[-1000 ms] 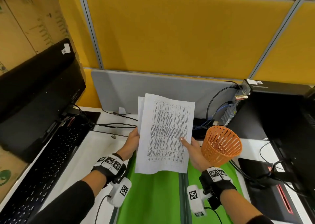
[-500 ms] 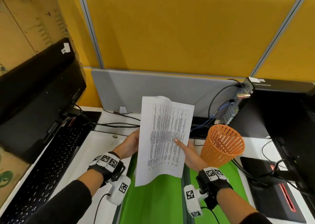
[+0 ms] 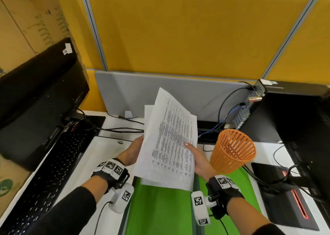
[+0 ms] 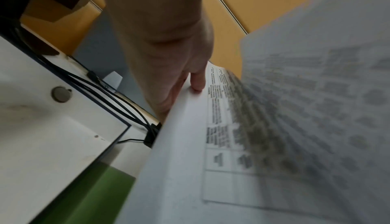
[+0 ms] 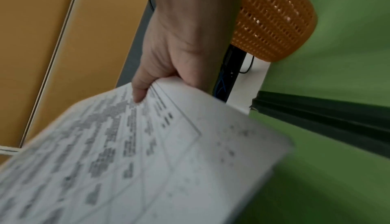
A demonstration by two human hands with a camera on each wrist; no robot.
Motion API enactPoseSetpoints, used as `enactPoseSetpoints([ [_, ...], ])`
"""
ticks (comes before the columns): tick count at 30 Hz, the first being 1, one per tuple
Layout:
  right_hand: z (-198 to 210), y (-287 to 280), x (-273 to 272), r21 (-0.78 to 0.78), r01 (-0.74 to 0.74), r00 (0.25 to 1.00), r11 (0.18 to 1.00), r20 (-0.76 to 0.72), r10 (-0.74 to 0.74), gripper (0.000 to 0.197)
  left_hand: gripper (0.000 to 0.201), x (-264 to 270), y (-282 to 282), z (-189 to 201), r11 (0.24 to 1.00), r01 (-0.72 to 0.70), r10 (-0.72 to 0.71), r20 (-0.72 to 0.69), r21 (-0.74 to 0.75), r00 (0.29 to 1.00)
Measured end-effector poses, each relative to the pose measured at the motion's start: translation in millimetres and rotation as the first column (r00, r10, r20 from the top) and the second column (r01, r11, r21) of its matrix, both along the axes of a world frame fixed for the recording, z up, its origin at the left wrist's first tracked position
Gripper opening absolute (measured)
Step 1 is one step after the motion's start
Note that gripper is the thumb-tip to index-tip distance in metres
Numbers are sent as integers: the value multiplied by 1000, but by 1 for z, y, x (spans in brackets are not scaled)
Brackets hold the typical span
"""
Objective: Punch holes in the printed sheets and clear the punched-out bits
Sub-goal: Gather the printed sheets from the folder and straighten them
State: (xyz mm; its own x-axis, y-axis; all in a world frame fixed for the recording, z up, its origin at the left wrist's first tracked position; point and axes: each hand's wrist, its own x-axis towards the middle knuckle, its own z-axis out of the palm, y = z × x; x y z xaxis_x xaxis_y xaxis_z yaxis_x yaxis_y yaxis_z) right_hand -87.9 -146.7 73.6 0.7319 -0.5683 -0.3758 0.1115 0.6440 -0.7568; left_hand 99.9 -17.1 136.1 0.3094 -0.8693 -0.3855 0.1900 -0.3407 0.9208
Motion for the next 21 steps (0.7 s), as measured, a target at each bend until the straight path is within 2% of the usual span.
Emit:
enactPoseSetpoints([
  [1, 1, -2, -2, -39, 18, 999, 999, -33, -20, 51, 20, 13, 0, -16, 999, -40, 40, 7, -1, 999],
  [3, 0, -7, -6, -113, 89, 992, 990, -75, -98, 48, 43, 32, 2, -34, 994, -97, 100, -61, 54, 993],
  [5, -4, -13, -7, -204, 143, 977, 968, -125, -171, 57, 55, 40, 3, -49, 987, -123, 129, -62, 102, 990],
  [8, -8, -15, -5, -371, 132, 956, 919, -199, -217, 56, 52, 34, 3, -47, 990, -90, 91, 0, 111, 996],
  [11, -9, -13, -2, -506, 113, 932, 855, -244, -267, 50, 34, 23, 1, -46, 996, -75, 79, 120, -41, 990],
  [15, -3, -6, 4, -666, 138, 909, 733, -208, -361, 48, 41, 11, -6, -56, 961, -139, 216, 338, -239, 916],
  [18, -5, 1, 6, -713, 196, 905, 674, -132, -403, 43, 39, -3, -11, -62, 927, -226, 326, 341, -300, 882],
  [21, -20, 10, 3, -710, 199, 905, 676, -131, -405, 44, 36, -17, -10, -76, 909, -252, 362, 326, -333, 873],
])
